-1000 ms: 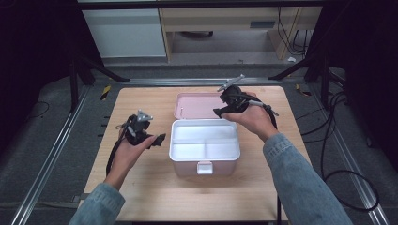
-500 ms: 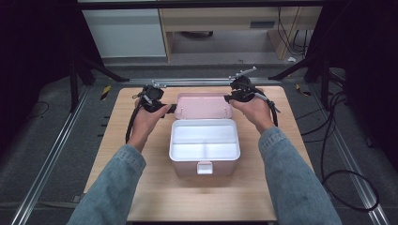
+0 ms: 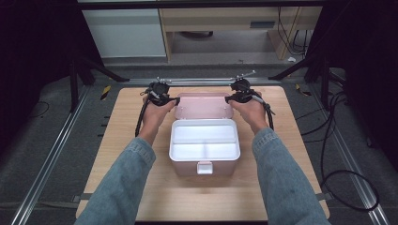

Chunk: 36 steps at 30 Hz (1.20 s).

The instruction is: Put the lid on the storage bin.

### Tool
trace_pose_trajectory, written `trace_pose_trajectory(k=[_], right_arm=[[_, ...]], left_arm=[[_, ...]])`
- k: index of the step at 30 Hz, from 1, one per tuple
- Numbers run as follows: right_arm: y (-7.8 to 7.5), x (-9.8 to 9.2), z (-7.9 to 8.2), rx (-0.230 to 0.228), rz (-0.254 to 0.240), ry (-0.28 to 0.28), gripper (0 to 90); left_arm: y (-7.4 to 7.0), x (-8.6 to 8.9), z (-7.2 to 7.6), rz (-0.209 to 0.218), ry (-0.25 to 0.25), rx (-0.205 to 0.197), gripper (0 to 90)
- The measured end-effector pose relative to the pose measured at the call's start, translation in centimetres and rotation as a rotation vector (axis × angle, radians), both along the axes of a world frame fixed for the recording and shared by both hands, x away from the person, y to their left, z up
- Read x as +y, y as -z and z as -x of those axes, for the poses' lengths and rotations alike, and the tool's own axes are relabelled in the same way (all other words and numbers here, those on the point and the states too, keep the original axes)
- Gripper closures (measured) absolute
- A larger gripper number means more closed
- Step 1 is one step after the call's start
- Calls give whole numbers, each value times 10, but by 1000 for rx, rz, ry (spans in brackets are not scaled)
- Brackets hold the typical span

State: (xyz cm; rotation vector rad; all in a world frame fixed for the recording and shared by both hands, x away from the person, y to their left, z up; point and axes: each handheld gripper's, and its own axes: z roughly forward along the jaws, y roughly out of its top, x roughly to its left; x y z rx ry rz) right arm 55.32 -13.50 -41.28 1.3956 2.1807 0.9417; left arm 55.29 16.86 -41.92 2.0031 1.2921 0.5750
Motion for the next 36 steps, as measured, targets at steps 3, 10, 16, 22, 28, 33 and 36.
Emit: trace_pose_trajectory(k=[3, 10, 16, 22, 28, 33, 36], right_arm=[[1, -5, -1, 0, -4, 14, 597], [12, -6, -8, 45, -29, 50, 563], [24, -3, -12, 83, -59, 61, 570], [27, -4, -13, 88, -81, 73, 697], [16, -3, -8, 46, -83, 116, 772], [-4, 0, -1, -19, -84, 134, 807], [-13, 0, 3, -49, -79, 135, 816]], left_arm=[[6, -4, -5, 19, -1, 23, 509], [16, -14, -9, 11, -8, 51, 650], [18, -15, -10, 8, -18, 56, 733], [16, -20, -7, 9, -24, 34, 750], [5, -17, -1, 35, -30, -2, 762], [-13, -13, 9, 55, -25, -47, 775], [-22, -11, 16, 68, -23, -70, 788]])
